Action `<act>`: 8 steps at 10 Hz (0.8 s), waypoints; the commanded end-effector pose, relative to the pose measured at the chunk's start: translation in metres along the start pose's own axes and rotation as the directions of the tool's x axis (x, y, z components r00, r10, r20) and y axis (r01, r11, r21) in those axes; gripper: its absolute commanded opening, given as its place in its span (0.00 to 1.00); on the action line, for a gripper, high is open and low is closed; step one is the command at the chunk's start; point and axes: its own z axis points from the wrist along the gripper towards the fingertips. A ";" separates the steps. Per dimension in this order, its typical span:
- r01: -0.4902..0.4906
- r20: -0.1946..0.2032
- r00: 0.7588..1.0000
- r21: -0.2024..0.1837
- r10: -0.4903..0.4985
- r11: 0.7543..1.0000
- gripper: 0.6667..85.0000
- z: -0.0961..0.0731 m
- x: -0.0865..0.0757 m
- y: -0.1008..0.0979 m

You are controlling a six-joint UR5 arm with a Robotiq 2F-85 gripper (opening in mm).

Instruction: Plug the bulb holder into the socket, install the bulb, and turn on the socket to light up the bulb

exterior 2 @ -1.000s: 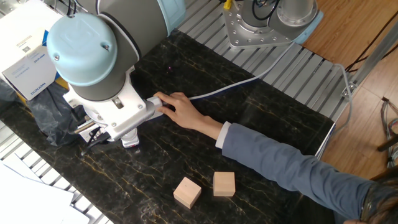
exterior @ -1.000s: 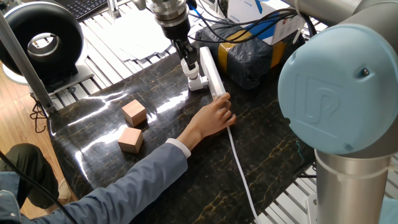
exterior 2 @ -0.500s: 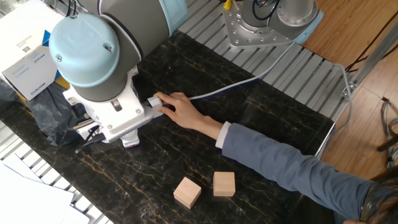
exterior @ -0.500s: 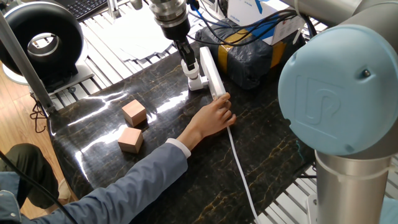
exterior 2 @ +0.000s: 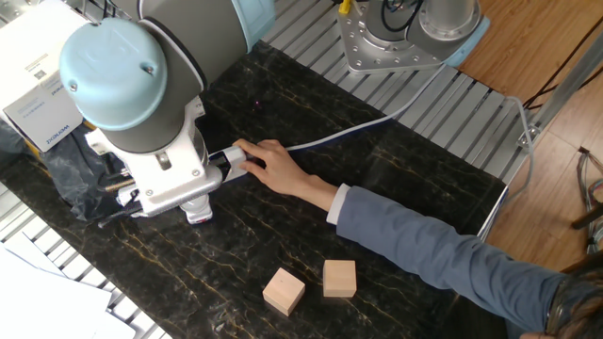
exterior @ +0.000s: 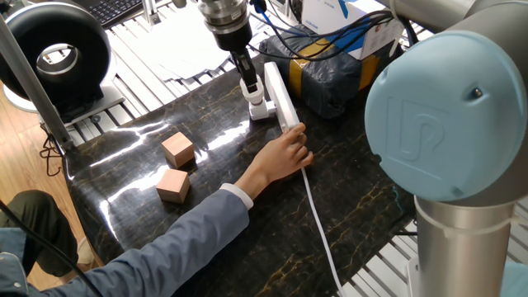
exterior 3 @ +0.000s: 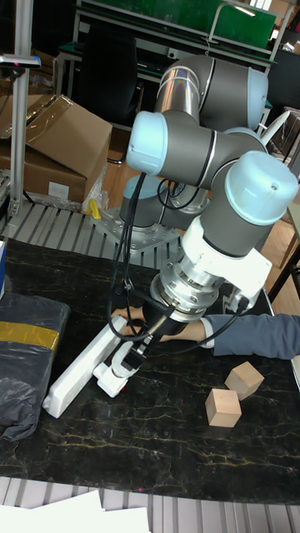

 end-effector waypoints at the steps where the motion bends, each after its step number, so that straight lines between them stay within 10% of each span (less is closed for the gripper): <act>1: -0.085 0.031 0.996 -0.010 0.086 0.996 0.39 -0.001 -0.005 -0.001; 8: -0.323 0.021 0.946 0.004 0.323 0.946 0.39 0.002 0.002 -0.004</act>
